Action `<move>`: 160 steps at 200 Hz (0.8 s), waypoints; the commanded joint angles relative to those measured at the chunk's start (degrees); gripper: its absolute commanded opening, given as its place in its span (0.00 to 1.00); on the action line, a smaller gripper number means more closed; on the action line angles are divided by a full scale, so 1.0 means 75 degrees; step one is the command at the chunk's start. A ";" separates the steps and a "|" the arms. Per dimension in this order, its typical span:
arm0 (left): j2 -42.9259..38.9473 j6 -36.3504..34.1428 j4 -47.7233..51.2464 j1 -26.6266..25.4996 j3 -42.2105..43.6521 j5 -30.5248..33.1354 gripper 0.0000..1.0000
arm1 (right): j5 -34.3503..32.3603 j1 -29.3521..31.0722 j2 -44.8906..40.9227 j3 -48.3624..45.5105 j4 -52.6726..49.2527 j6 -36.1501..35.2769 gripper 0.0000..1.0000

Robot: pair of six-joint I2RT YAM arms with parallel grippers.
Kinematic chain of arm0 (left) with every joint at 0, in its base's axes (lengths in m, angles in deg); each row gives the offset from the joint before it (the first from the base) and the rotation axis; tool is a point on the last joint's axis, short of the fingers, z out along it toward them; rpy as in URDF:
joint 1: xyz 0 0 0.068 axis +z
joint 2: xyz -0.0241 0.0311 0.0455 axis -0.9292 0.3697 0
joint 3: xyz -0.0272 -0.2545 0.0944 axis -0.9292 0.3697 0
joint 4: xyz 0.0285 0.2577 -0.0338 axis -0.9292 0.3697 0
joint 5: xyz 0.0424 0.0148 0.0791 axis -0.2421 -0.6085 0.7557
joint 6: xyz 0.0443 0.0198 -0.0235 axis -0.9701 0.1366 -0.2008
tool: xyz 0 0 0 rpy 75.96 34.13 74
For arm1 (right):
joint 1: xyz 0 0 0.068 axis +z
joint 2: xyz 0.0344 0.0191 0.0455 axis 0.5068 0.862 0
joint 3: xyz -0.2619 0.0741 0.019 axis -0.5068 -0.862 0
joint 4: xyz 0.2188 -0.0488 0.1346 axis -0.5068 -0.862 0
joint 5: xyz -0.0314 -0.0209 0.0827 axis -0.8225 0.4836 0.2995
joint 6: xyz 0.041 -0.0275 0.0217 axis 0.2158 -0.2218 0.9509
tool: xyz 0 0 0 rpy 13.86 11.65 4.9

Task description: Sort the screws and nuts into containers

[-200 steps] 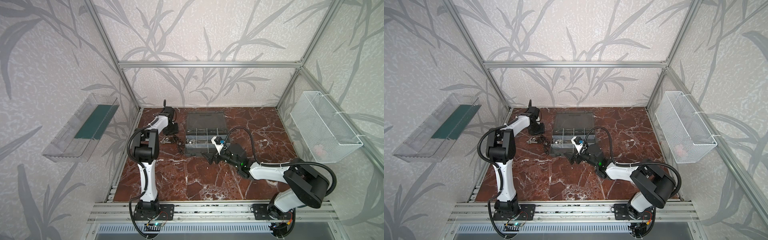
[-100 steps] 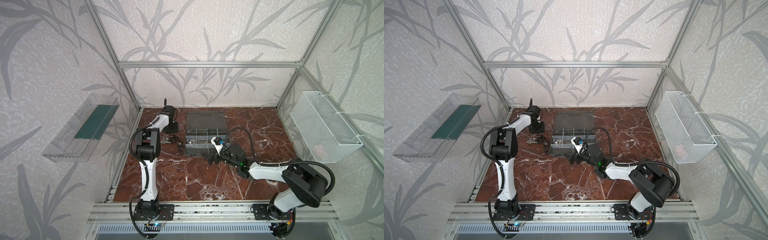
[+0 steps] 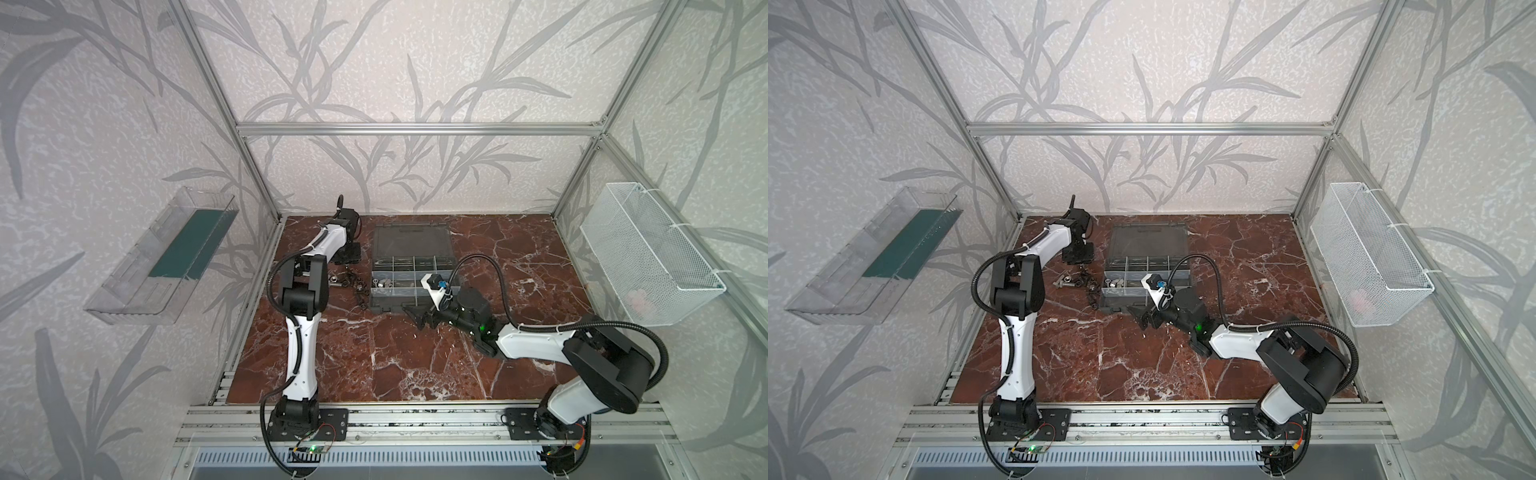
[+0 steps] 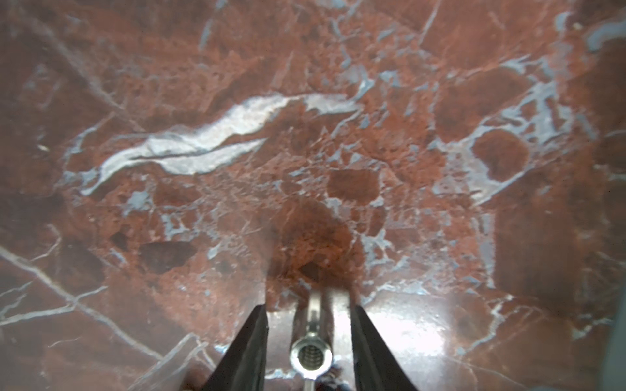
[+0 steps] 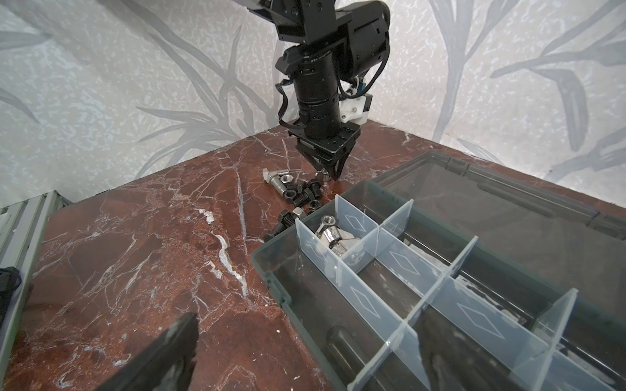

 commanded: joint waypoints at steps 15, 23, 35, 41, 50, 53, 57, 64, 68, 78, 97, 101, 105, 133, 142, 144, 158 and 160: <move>0.0285 -0.0127 0.0603 -0.0016 -0.0413 0.0342 0.39 | 0.0023 0.0066 0.0010 0.0207 0.0127 -0.0073 0.99; 0.0341 -0.0114 0.0607 -0.0013 -0.0455 0.0319 0.38 | 0.0018 0.0066 -0.0003 0.0205 0.0127 -0.0081 0.99; 0.0410 -0.0123 0.0613 -0.0006 -0.0519 0.0209 0.37 | 0.0022 0.0066 -0.0009 0.0198 0.0121 -0.0079 0.99; 0.0433 -0.0107 0.0622 -0.0009 -0.0539 0.0185 0.37 | 0.0033 0.0065 -0.0003 0.0198 0.0138 -0.0072 0.99; 0.0464 -0.0114 0.0619 -0.0006 -0.0577 0.0158 0.36 | 0.0035 0.0066 -0.0003 0.0203 0.0139 -0.0080 0.99; 0.0475 -0.0114 0.0627 -0.0006 -0.0592 0.0147 0.36 | 0.0034 0.0066 -0.0003 0.0204 0.0139 -0.0078 0.99; 0.0479 -0.0114 0.0619 -0.0009 -0.0596 0.0143 0.36 | 0.0025 0.0066 -0.0003 0.0204 0.0137 -0.0075 0.99; 0.0494 -0.0124 0.0617 0.0005 -0.0592 0.0144 0.36 | 0.0023 0.0066 -0.0003 0.0195 0.0136 -0.0081 0.99; 0.0505 -0.0119 0.0613 0.0011 -0.0592 0.0146 0.36 | 0.0023 0.0065 -0.0003 0.0196 0.0124 -0.0080 0.99; 0.0534 -0.0108 0.0633 0.0029 -0.0589 0.0095 0.36 | 0.0023 0.0063 -0.0019 0.0192 0.0121 -0.0083 0.99; 0.0608 -0.0066 0.0641 0.0057 -0.0636 -0.0047 0.34 | 0.0021 0.0066 0.0008 0.0206 0.0125 -0.0091 0.99; 0.0628 -0.0061 0.0657 0.0064 -0.0656 -0.0073 0.33 | 0.0022 0.0062 0.0014 0.0206 0.0126 -0.0093 0.99; 0.0646 -0.0054 0.0654 0.0063 -0.0667 -0.0098 0.32 | 0.0023 0.0066 0.0036 0.0218 0.0127 -0.0098 0.99; 0.0703 -0.0020 0.0704 0.0062 -0.0697 -0.0150 0.27 | -0.0001 0.0066 0.0078 0.0234 0.0103 -0.0125 0.99; 0.0689 -0.0020 0.0727 0.0055 -0.0708 -0.0150 0.26 | 0.0005 0.0066 0.0057 0.0233 0.0103 -0.0123 0.99; 0.0688 -0.0015 0.0725 0.0053 -0.0709 -0.0150 0.25 | 0.0001 0.0066 0.0050 0.0233 0.0100 -0.0124 0.99; 0.0702 -0.0019 0.0736 0.0047 -0.0721 -0.0188 0.24 | -0.0001 0.0065 0.0056 0.0233 0.0103 -0.0127 0.99; 0.0709 -0.0020 0.0736 0.0057 -0.0721 -0.0195 0.24 | -0.0001 0.0066 0.0056 0.0233 0.0103 -0.0119 0.99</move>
